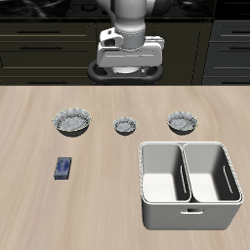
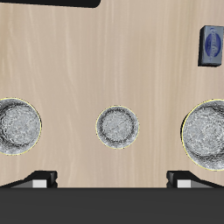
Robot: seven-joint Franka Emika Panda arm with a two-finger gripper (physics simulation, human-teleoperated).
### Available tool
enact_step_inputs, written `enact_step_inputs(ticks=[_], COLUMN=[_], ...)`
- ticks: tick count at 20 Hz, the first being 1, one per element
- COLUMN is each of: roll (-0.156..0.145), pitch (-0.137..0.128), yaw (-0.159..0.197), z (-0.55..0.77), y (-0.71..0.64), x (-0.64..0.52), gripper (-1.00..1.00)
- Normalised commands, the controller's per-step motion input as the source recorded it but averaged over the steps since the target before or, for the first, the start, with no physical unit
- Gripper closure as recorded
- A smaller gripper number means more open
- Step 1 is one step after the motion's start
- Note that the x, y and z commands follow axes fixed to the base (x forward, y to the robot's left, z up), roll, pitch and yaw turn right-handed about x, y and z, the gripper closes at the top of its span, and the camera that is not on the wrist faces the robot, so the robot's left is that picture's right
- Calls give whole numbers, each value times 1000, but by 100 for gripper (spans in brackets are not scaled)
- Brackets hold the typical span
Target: Place the smallest bowl in the left side of the drainer
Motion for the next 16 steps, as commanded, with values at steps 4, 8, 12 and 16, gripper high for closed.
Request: enact_step_inputs(ticks=[4,8,12,16], roll=[11,8,-2,-3], pitch=[0,-4,9,25], yaw=[-4,-6,-1,-20], z=[-185,-206,-354,-400], y=[39,22,-34,24], x=[-2,12,114,79], gripper=[-100,-100,-100,-100])
